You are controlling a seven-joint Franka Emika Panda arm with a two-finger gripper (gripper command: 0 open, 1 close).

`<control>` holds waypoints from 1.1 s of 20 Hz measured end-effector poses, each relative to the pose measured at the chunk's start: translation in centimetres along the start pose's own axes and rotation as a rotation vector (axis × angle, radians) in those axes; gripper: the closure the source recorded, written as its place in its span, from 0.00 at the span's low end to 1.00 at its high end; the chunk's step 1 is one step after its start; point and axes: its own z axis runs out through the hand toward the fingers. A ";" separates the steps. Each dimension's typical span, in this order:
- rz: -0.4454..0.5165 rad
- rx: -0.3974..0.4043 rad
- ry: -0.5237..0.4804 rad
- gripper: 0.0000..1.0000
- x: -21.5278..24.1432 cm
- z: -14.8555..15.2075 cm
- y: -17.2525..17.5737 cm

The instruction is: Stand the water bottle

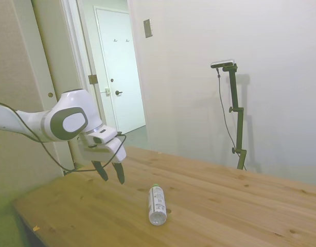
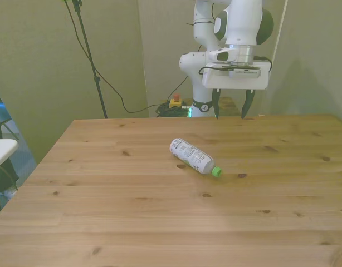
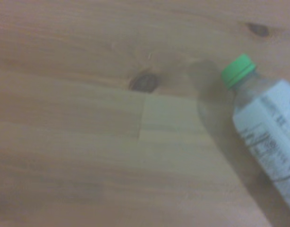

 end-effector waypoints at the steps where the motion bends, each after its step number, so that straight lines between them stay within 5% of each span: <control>1: -0.011 -0.010 0.008 0.00 1.0 0.3 -0.6; 7: -0.036 -0.040 0.015 0.00 6.6 3.6 -1.9; 22: -0.233 -0.035 0.046 0.00 9.3 9.0 -4.6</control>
